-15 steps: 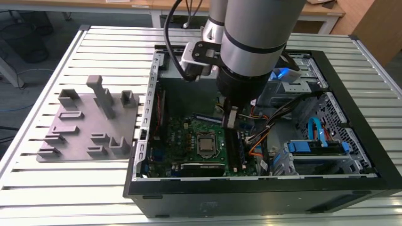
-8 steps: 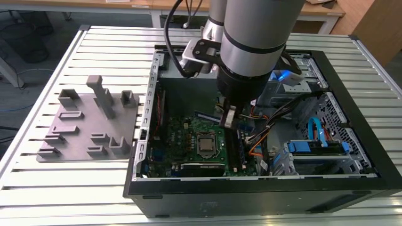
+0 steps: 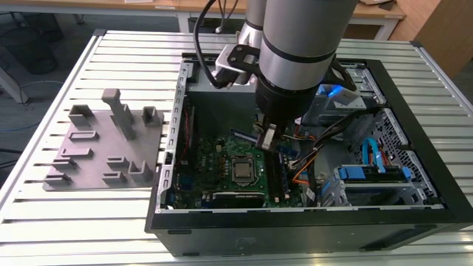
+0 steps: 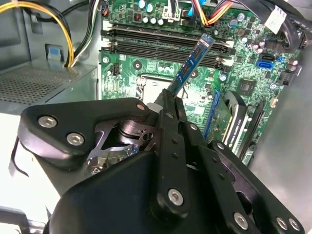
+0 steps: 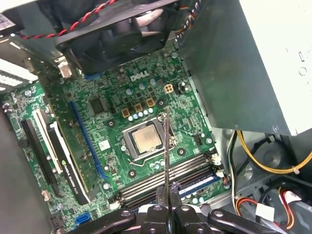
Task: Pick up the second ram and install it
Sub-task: 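Insert the second ram into the second slot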
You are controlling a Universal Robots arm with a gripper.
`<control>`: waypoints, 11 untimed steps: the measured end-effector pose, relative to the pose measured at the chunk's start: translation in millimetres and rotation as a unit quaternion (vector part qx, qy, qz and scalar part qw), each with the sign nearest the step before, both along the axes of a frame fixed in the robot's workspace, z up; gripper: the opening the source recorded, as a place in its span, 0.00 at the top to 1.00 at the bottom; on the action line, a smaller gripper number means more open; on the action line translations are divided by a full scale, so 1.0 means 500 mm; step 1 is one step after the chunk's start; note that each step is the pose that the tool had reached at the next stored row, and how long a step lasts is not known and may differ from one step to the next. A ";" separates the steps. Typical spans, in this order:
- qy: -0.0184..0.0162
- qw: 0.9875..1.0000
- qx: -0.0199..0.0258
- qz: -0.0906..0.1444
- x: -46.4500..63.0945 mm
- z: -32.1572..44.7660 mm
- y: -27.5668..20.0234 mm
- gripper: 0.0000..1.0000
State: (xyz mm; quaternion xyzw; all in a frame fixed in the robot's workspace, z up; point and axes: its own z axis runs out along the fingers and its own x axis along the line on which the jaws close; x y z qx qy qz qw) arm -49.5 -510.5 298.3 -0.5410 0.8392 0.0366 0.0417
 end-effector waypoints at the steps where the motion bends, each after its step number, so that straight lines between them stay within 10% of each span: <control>1: 0.000 1.000 0.000 -0.003 0.000 0.000 0.0000 0.87; 11: 0.000 0.999 0.000 -0.032 0.000 0.000 0.0000 0.87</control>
